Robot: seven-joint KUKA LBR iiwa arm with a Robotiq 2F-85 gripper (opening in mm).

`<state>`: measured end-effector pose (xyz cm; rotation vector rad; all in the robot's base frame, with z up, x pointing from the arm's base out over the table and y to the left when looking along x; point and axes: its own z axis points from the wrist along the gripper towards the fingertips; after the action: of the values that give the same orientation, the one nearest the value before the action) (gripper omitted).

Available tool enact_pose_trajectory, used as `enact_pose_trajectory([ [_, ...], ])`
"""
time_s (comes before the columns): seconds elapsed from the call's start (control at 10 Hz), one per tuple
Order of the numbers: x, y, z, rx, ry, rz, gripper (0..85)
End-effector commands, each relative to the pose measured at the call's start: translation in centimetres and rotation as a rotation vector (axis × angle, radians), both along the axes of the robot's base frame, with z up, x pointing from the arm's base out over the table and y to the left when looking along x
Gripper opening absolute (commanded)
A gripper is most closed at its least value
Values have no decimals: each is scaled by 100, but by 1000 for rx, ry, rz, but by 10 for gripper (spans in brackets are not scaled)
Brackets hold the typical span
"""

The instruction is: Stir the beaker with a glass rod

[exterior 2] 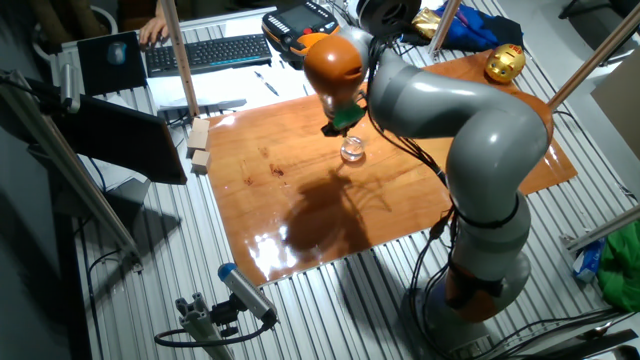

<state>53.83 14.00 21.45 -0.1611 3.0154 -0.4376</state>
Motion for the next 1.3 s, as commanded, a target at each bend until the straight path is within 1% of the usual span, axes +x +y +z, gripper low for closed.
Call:
enact_pose_trajectory([
  [0.0, 1, -2, 1, 2, -5, -3, 340],
  [0.1, 2, -1, -1, -4, -11, -1, 340],
  [0.2, 5, 5, -7, -5, -24, -7, 340],
  [0.3, 13, 8, -1, -13, -34, -15, 340],
  [0.4, 10, 3, -1, -22, -37, -14, 340],
  [0.5, 12, -6, 6, -21, -39, -15, 340],
  [0.6, 20, -7, 13, -17, -41, -16, 340],
  [0.8, 32, -5, 19, 6, -36, -18, 340],
  [0.9, 30, 10, 29, 4, -34, -25, 340],
  [1.0, 29, 28, 41, -4, -39, -33, 340],
  [1.1, 21, 65, 35, -37, -50, -32, 340],
  [1.2, 11, 82, 22, -36, -50, -34, 340],
])
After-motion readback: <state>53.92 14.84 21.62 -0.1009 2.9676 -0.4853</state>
